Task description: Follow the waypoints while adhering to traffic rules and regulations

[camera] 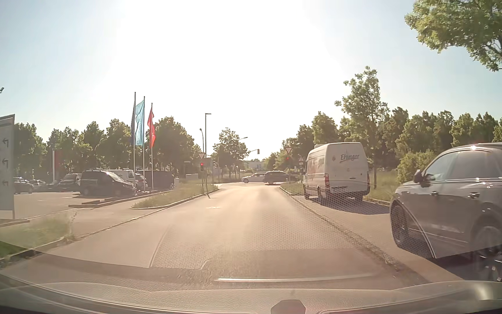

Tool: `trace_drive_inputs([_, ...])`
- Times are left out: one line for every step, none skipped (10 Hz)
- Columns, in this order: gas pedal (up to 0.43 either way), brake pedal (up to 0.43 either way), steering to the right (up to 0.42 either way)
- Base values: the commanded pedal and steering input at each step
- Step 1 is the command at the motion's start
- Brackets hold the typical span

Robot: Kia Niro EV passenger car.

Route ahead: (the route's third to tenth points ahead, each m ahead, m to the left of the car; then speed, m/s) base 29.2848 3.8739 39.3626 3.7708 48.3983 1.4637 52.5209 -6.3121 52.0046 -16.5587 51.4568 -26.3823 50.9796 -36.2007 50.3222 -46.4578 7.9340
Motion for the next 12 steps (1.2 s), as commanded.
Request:
trace_drive_inputs([0.0,0.146,0.0])
trace_drive_inputs([0.0,0.146,-0.001])
trace_drive_inputs([0.0,0.152,-0.001])
trace_drive_inputs([0.0,0.159,-0.004])
trace_drive_inputs([0.0,0.165,-0.006])
trace_drive_inputs([0.0,0.171,-0.008])
trace_drive_inputs([0.0,0.171,-0.008])
trace_drive_inputs([0.0,0.177,-0.008])
trace_drive_inputs([0.0,0.165,-0.01])
trace_drive_inputs([0.0,0.152,-0.011])
trace_drive_inputs([0.0,0.14,-0.012])
trace_drive_inputs([0.0,0.122,-0.012])
